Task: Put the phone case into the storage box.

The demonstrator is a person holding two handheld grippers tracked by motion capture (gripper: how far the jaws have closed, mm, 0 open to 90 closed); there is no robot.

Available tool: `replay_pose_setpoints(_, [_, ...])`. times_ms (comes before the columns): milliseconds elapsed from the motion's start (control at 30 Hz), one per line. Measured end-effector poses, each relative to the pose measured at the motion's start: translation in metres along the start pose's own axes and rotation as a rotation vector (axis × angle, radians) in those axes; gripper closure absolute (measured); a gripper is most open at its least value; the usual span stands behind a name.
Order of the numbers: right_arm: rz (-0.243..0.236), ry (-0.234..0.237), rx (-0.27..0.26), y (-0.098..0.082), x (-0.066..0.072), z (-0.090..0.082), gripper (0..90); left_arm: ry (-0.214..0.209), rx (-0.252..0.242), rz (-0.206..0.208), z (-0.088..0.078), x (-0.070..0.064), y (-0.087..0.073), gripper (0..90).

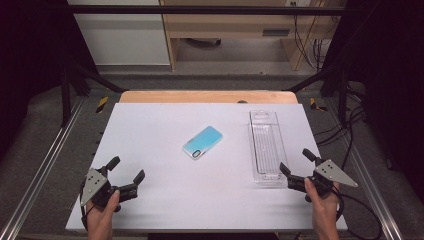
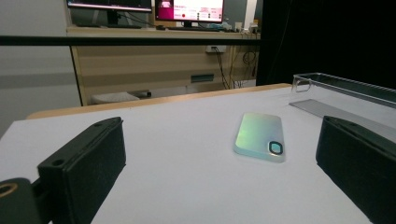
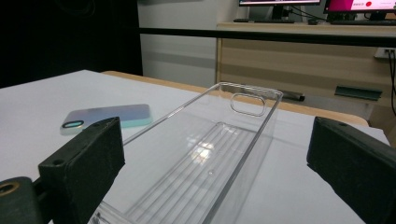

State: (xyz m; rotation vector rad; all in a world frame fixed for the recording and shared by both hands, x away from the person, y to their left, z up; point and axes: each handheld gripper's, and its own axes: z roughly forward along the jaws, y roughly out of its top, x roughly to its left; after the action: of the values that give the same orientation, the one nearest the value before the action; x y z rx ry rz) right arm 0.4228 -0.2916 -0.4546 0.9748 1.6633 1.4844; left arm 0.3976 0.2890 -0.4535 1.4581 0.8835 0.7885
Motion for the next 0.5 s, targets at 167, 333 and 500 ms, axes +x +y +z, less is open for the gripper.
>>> replay_pose_setpoints(167, [-0.005, -0.010, 0.003, -0.001, 0.002, -0.006, 3.9, -0.006, 0.029, -0.013, 0.002, -0.006, 0.001, 1.2])
replay_pose_setpoints(333, [-0.003, -0.018, 0.006, -0.003, 0.001, -0.007, 3.1, -0.015, 0.042, -0.012, 0.004, -0.015, 0.001, 1.3])
replay_pose_setpoints(500, [0.004, -0.023, -0.004, -0.002, 0.000, -0.011, 3.0, 0.000, 0.066, -0.022, 0.010, -0.020, 0.003, 2.2])
